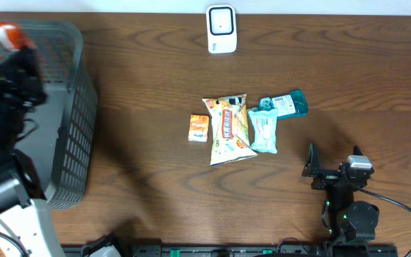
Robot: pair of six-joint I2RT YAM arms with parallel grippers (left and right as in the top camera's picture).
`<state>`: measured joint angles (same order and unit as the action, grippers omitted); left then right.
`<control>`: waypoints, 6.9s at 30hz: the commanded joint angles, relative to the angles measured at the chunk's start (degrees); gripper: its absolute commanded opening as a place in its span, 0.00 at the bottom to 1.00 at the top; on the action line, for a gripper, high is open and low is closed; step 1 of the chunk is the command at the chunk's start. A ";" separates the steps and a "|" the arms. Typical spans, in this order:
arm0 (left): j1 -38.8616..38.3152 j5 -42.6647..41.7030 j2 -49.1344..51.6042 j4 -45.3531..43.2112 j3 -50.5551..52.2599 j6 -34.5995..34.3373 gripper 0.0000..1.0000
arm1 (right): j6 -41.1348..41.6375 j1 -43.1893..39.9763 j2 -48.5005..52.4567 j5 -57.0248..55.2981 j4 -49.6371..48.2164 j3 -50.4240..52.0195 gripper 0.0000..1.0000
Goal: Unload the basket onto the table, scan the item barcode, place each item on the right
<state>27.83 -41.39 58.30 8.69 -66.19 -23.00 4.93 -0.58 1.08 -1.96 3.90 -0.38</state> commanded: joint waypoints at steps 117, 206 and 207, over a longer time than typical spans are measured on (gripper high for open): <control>-40.54 52.87 -8.04 17.03 -15.28 41.07 1.00 | -0.74 -0.17 0.04 -0.04 0.22 0.07 0.99; -31.01 36.89 -57.44 8.92 11.37 25.90 1.00 | 18.43 6.75 43.47 21.11 25.40 -38.47 0.99; -31.01 36.44 -57.44 8.94 12.13 24.09 1.00 | 18.93 7.72 44.30 19.85 25.38 -38.75 0.99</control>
<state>-3.42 -7.55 0.32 18.04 -55.66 12.82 24.27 4.84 43.94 23.00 29.50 -36.84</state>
